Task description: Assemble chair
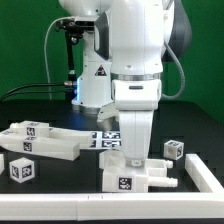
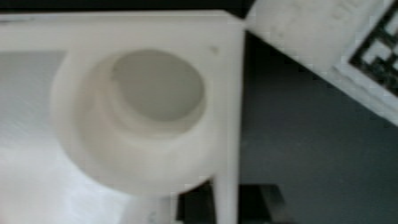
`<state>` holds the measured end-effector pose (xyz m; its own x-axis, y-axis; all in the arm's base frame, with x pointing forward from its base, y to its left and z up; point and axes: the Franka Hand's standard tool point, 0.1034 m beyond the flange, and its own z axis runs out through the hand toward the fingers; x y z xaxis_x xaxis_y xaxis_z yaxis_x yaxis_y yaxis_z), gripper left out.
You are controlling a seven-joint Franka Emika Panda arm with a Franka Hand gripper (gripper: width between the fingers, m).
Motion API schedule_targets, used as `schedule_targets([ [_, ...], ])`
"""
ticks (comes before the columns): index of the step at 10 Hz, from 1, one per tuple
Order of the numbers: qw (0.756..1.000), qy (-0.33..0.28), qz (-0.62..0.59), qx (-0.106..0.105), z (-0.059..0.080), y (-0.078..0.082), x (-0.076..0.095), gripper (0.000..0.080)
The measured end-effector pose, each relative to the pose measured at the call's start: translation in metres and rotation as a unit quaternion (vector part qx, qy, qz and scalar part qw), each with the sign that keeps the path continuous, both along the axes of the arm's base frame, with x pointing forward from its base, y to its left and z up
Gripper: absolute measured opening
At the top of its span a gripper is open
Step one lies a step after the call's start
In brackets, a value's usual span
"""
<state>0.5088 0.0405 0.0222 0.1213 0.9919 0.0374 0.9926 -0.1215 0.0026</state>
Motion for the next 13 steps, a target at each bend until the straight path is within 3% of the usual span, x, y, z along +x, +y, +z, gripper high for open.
schedule_targets([
  [2, 0.99, 0.0, 0.142, -0.008, 0.004, 0.0, 0.005, 0.0031],
  [4, 0.948, -0.006, 0.318, -0.02, 0.0, -0.002, 0.004, 0.0031],
  [5, 0.945, -0.001, 0.325, -0.021, -0.001, -0.004, 0.002, 0.0031],
  [8, 0.907, 0.0, 0.42, -0.03, -0.002, -0.011, 0.003, 0.0031],
  [9, 0.867, 0.004, 0.498, -0.036, 0.003, -0.015, 0.012, 0.0031],
  [10, 0.845, 0.012, 0.533, -0.046, 0.008, -0.017, 0.022, 0.0031],
  [12, 0.761, 0.022, 0.646, -0.057, 0.007, -0.019, 0.029, 0.0031],
  [13, 0.76, 0.023, 0.647, -0.057, 0.006, -0.021, 0.028, 0.0031],
])
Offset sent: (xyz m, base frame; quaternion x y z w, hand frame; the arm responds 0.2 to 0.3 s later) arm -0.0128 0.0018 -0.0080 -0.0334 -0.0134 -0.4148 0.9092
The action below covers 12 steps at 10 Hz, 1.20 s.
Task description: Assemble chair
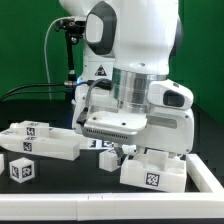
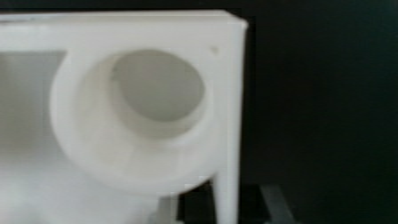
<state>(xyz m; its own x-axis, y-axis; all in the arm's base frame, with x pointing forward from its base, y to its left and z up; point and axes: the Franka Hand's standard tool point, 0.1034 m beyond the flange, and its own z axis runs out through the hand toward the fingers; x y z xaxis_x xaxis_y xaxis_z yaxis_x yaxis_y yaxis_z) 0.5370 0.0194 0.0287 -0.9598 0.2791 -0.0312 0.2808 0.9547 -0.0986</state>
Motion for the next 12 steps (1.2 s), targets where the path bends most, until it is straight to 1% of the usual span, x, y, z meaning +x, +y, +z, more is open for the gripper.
schedule_targets([
  [1, 0.999, 0.003, 0.032, -0.003, -0.001, -0.002, 0.0, 0.0031],
  [3, 1.0, 0.003, 0.029, -0.005, -0.001, -0.002, 0.0, 0.0031],
  [4, 0.999, 0.013, 0.041, -0.012, 0.0, 0.011, 0.013, 0.0031],
  [5, 0.996, 0.024, 0.08, -0.022, 0.0, 0.016, 0.025, 0.0031],
  [6, 0.991, 0.027, 0.124, -0.037, -0.005, 0.013, 0.029, 0.0031],
  [10, 0.993, 0.028, 0.111, -0.036, -0.007, 0.011, 0.027, 0.0031],
  [12, 0.991, 0.043, 0.122, -0.04, -0.008, 0.02, 0.04, 0.0031],
])
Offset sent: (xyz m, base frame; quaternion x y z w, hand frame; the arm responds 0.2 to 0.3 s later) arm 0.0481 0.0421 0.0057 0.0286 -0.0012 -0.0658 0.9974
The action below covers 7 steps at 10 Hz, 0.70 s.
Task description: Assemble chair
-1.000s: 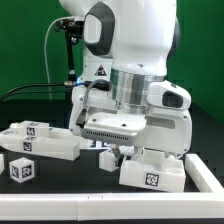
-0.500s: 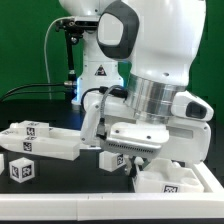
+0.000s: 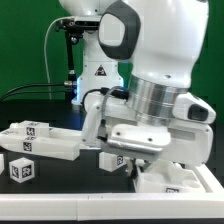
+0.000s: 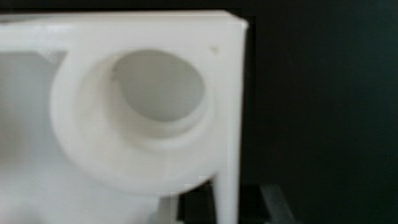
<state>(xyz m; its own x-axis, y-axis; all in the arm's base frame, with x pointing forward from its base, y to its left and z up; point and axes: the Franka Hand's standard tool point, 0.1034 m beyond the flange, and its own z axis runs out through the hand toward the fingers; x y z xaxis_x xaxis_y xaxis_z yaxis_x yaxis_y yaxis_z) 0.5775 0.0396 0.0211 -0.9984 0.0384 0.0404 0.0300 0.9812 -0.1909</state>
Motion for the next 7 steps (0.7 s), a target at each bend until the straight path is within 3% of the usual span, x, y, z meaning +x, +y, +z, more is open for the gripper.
schedule_targets([
  [6, 0.998, 0.051, 0.002, -0.032, -0.0051, 0.0016, 0.0008, 0.0038],
  [7, 0.998, 0.051, 0.002, -0.032, -0.0053, 0.001, 0.0003, 0.0127],
])
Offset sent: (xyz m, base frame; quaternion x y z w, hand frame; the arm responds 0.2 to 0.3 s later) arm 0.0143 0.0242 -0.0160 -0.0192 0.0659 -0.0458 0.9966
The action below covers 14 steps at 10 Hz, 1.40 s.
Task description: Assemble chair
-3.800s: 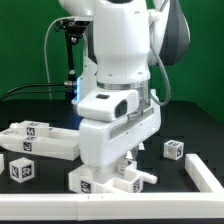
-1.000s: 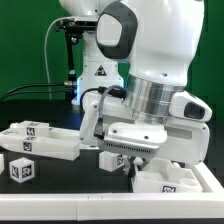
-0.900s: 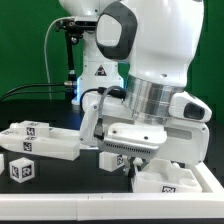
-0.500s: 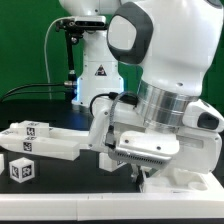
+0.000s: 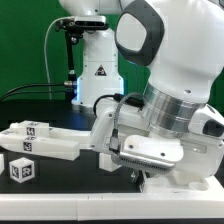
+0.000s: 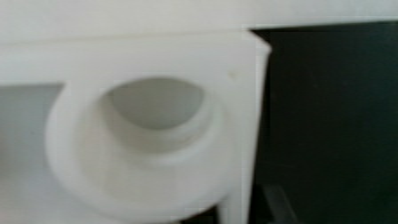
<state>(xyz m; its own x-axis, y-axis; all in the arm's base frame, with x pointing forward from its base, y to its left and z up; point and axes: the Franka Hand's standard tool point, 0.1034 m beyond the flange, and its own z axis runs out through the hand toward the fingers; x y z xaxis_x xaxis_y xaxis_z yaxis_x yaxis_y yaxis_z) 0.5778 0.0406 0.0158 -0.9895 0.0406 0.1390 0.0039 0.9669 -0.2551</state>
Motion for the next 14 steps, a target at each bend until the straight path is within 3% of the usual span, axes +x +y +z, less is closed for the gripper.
schedule_targets([
  [1, 1.0, 0.0, 0.0, 0.0, -0.001, 0.0, 0.0, 0.0127],
  [2, 1.0, -0.002, 0.001, -0.001, 0.002, 0.0, 0.001, 0.0266],
  [3, 1.0, -0.012, 0.001, -0.004, 0.013, 0.0, 0.005, 0.04],
  [4, 1.0, -0.025, -0.011, -0.008, 0.027, 0.0, 0.01, 0.04],
  [5, 0.999, -0.039, -0.017, -0.011, 0.042, -0.005, 0.014, 0.0573],
  [6, 0.998, -0.052, -0.036, -0.012, 0.054, -0.01, 0.016, 0.0626],
  [7, 0.995, -0.066, -0.076, -0.014, 0.06, -0.013, 0.019, 0.0626],
  [12, 0.962, -0.109, -0.247, -0.029, 0.059, -0.018, 0.021, 0.0648],
  [14, 0.906, -0.137, -0.399, -0.046, 0.058, -0.026, 0.018, 0.0648],
])
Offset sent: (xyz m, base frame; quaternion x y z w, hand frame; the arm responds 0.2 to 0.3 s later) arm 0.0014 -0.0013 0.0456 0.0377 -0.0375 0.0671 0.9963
